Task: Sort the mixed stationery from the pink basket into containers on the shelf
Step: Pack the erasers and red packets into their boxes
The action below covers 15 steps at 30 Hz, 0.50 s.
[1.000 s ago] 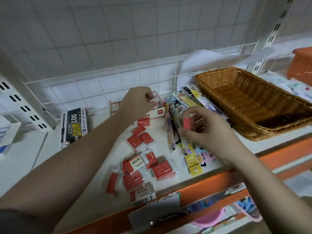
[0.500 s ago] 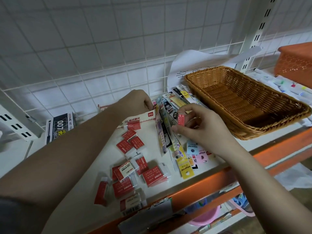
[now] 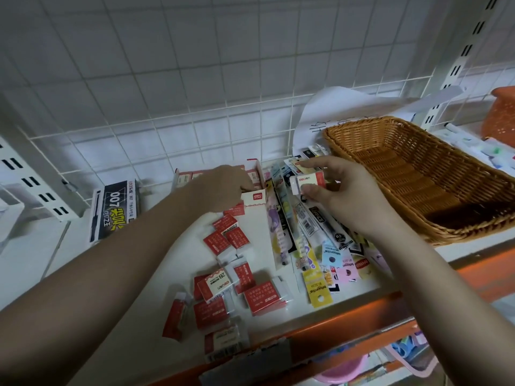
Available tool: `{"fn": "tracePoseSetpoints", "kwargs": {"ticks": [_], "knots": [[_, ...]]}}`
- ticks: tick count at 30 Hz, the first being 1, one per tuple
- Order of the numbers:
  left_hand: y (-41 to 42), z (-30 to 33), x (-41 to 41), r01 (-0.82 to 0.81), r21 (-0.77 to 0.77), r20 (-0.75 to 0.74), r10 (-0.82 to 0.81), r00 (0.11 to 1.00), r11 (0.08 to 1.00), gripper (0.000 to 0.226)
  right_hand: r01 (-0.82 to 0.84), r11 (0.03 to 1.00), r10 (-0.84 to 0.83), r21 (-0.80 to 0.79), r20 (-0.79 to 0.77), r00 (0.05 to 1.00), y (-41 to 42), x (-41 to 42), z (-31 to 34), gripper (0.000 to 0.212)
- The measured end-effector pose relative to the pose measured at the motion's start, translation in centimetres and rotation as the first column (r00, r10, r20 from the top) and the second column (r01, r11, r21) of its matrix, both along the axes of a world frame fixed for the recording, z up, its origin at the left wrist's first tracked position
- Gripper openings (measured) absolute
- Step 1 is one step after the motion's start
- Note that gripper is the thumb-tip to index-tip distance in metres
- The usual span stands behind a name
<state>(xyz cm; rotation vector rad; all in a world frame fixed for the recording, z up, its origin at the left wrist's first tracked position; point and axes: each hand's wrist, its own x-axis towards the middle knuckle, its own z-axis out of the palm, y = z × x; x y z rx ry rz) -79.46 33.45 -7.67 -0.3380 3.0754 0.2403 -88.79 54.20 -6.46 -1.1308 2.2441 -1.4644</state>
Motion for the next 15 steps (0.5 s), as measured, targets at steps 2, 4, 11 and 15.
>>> {"fn": "tracePoseSetpoints", "kwargs": {"ticks": [2, 4, 11, 15], "knots": [[0.4, 0.3, 1.1, -0.050, 0.095, -0.054, 0.055, 0.997, 0.994, 0.046, -0.016, 1.000, 0.016, 0.009, 0.001, 1.000, -0.5, -0.1, -0.1, 0.029], [0.6, 0.7, 2.4, -0.123, 0.127, -0.159, 0.143, 0.977, 0.984, 0.042, -0.032, 0.998, 0.032, 0.045, 0.002, 0.999, -1.2, -0.2, 0.1, 0.028], [4.1, 2.3, 8.7, -0.233, 0.227, -0.063, 0.253, 0.965, 0.945, 0.028, -0.091, 0.991, 0.094, 0.100, -0.025, 0.995, -4.5, -0.5, 1.9, 0.024], [5.6, 0.8, 11.0, -0.211, 0.333, 0.063, 0.202, 0.977, 0.919, 0.035, -0.148, 0.985, 0.143, 0.094, 0.053, 0.988, -6.2, -0.6, 2.5, 0.024]]}}
